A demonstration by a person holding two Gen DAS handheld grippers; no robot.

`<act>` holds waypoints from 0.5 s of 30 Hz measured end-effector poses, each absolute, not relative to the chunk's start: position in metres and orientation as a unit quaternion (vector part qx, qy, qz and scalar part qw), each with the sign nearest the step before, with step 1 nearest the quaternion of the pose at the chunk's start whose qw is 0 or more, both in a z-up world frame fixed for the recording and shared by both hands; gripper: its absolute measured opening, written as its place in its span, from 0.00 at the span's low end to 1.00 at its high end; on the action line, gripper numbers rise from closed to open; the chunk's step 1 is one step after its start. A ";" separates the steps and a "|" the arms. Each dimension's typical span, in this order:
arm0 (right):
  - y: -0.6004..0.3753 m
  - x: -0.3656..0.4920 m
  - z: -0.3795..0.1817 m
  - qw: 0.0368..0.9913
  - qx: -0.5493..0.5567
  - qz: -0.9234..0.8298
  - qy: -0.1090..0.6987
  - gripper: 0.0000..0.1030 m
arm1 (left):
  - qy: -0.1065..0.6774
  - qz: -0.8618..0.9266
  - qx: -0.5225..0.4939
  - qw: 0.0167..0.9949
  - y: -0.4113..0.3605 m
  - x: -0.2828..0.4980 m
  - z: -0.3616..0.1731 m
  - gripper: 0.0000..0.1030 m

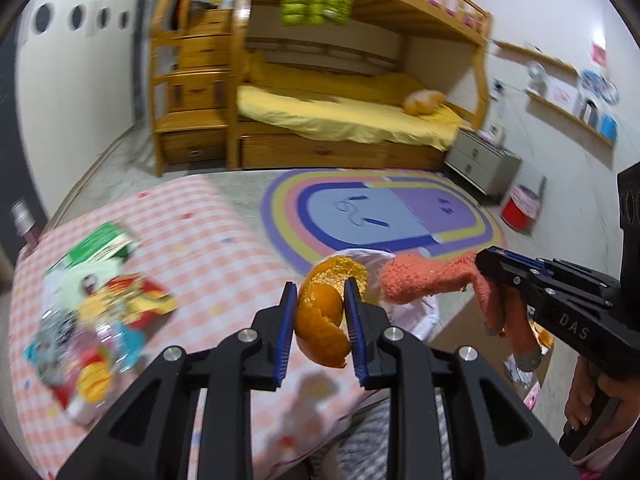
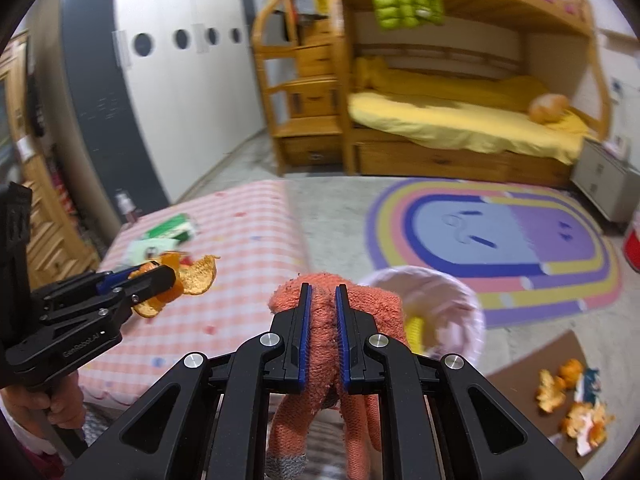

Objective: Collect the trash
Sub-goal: 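Carry the glove and peel over the bin and open both tools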

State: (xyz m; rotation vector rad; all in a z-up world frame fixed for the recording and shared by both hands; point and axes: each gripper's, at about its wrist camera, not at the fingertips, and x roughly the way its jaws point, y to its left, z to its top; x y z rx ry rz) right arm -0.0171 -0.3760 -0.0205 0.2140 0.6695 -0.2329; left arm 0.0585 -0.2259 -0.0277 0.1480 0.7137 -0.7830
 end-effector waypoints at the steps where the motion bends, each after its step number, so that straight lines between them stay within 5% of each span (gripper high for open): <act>1: -0.385 -0.021 -0.022 0.930 0.108 -0.125 0.328 0.11 | 0.339 -0.379 0.078 0.857 -0.237 0.057 -0.029 0.22; 15: -0.477 -0.010 -0.056 0.908 0.153 -0.187 0.343 0.11 | 0.364 -0.422 0.085 0.826 -0.351 0.092 -0.056 0.22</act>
